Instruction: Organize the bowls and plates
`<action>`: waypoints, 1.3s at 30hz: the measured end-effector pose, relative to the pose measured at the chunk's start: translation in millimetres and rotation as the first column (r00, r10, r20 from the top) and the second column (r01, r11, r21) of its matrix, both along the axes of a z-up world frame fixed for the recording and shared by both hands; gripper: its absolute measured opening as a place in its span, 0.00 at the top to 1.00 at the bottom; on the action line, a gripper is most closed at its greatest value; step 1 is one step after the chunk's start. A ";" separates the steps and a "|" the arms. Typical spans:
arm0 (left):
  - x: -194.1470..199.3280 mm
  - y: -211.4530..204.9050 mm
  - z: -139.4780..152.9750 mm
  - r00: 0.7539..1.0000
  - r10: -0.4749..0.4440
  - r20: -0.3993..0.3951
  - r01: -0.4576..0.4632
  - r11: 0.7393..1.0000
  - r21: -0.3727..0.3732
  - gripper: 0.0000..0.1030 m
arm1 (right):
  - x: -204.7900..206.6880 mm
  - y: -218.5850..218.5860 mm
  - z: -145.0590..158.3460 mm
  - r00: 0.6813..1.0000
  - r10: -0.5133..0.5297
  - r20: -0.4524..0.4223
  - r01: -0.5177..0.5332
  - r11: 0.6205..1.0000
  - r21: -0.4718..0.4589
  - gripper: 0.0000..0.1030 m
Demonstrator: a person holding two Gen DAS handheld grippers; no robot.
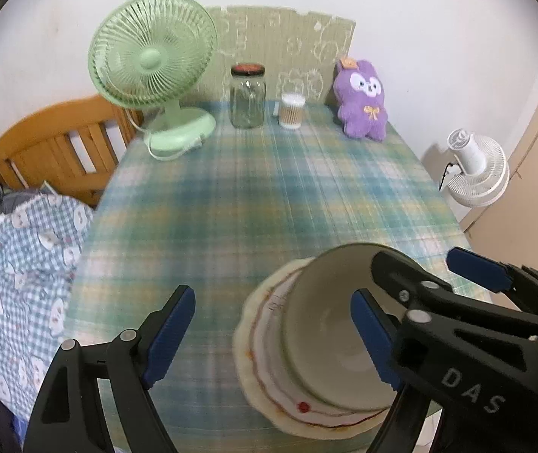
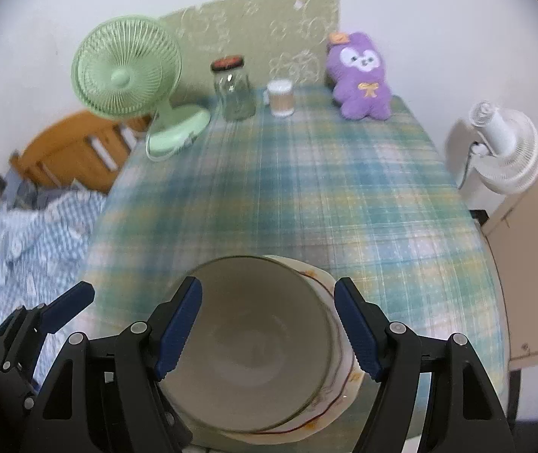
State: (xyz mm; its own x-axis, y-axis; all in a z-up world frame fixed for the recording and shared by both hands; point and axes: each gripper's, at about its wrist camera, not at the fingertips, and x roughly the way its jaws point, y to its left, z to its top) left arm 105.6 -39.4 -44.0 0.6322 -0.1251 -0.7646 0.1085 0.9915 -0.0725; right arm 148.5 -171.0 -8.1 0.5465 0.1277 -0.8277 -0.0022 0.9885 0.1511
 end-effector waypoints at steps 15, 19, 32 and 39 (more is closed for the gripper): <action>-47.3 70.0 25.2 0.979 -0.093 0.179 0.088 0.995 0.037 0.06 | -79.5 55.8 39.8 0.962 -0.150 0.227 0.160 0.987 -0.028 0.16; -64.8 85.9 23.6 0.971 -0.075 0.228 0.066 0.997 0.045 0.02 | -99.6 61.8 37.7 0.953 -0.143 0.267 0.156 0.987 -0.031 0.12; -126.1 112.7 -12.8 0.954 0.034 0.299 -0.046 0.998 0.034 0.00 | -166.1 59.8 3.5 0.926 -0.141 0.350 0.170 0.984 -0.054 0.09; -150.3 114.7 -32.5 0.944 0.046 0.325 -0.056 0.998 0.020 0.00 | -190.3 57.5 -15.8 0.916 -0.141 0.376 0.174 0.983 -0.055 0.08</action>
State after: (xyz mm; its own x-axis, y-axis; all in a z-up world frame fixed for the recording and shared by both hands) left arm -44.7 75.3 -76.4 0.8516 -0.0674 -0.5198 0.0709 0.9974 -0.0132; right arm -41.8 -113.5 -23.9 0.8223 -0.0470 -0.5671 0.1149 0.9898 0.0846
